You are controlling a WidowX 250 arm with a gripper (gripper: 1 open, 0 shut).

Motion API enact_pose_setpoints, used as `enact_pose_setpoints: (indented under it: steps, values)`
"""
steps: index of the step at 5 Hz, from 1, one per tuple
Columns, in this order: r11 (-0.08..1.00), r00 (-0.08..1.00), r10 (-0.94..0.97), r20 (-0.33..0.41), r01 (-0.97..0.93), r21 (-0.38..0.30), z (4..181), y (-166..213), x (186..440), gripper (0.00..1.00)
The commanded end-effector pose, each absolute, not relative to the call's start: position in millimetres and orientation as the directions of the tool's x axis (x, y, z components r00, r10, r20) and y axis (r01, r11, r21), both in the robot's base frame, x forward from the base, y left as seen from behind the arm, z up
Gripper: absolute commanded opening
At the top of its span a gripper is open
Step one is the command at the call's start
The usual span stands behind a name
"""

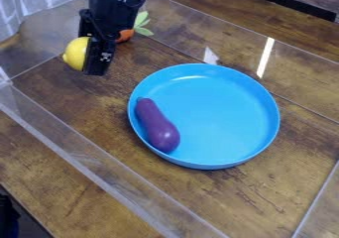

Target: Put the lemon on the blue tray

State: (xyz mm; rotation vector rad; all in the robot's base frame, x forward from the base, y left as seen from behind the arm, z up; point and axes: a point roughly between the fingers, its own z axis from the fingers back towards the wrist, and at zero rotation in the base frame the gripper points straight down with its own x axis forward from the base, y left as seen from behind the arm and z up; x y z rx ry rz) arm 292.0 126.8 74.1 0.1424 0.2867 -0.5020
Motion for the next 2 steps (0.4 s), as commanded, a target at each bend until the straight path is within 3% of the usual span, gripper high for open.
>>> enact_pose_setpoints:
  steps: [1,2]
  values:
    - [0.854,0.846,-0.467,-0.259,0.507,0.115,90.3,123.6,306.9,0.00]
    - [0.852,0.844,-0.470,-0.260,0.510,0.116,88.9,123.4,308.2,0.00]
